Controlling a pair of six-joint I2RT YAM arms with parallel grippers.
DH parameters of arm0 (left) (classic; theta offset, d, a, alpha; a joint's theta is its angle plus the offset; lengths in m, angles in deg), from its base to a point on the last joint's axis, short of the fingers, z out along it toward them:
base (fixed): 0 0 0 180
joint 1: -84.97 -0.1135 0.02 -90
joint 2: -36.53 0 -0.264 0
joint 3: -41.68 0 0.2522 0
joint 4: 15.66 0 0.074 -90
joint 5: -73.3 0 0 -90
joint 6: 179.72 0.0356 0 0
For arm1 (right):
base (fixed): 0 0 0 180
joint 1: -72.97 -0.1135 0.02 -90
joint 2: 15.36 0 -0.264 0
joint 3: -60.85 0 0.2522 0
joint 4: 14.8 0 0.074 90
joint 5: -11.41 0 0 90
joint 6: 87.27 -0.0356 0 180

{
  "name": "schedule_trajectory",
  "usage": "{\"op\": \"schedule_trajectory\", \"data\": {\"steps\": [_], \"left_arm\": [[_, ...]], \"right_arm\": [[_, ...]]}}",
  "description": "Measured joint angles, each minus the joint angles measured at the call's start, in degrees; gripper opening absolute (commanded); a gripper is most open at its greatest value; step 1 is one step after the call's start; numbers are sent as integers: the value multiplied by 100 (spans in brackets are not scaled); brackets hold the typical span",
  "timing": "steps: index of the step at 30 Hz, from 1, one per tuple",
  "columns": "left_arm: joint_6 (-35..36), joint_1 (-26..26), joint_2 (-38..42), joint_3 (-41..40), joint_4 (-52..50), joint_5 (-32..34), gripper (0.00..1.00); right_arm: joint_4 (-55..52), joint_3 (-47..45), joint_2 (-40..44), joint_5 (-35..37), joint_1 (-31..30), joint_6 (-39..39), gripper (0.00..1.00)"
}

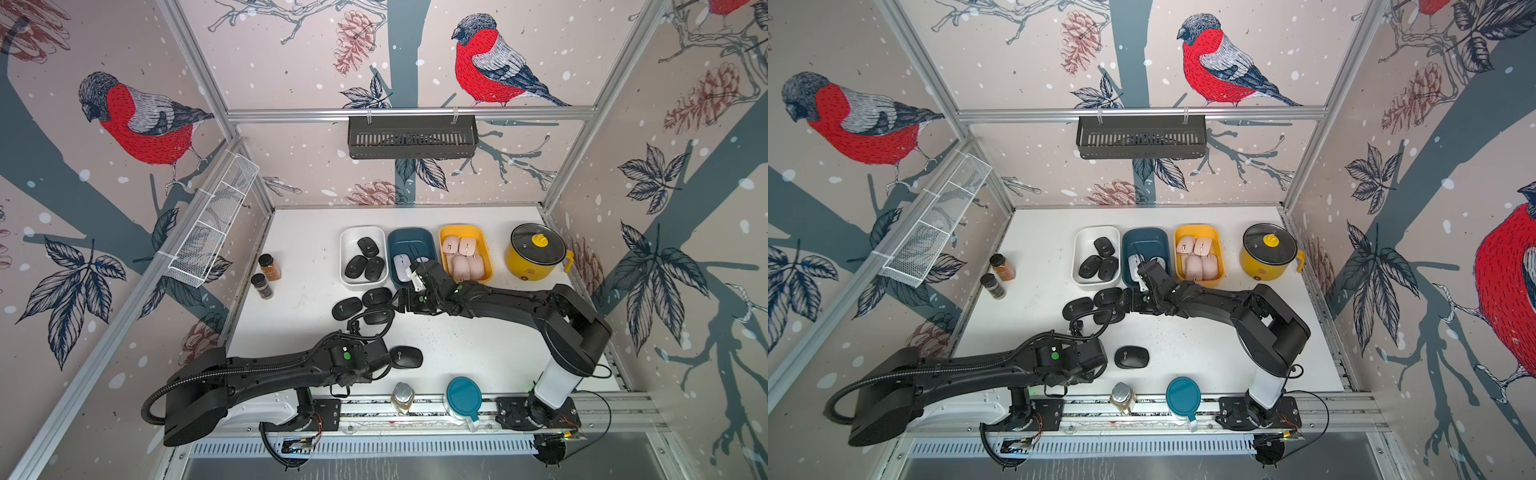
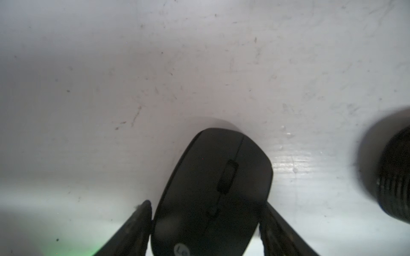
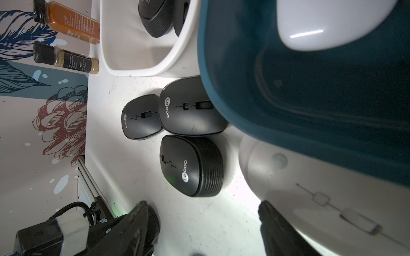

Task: Place the mice by color into the storage box
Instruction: Pick up the mouse from the center of the board.

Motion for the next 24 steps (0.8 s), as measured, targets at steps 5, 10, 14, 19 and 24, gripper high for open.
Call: {"op": "schedule_trajectory", "data": {"steps": [5,10,14,19,24], "left_arm": [[120,-17,-205,2,120,-66,75],[170,-22,-321,55,214,-66,62],[256,-37,-332,55,262,-48,56],[243,-59,-262,90,223,-22,54],[164,-118,-111,393,-15,151,53]], "right_arm": [[87,-22,0,-20,0,-20,79],[109,-44,0,-35,7,-39,79],[129,-57,0,-35,11,-42,79],[129,-59,0,-37,17,-42,79],[127,-59,92,-37,83,-44,79]]}}
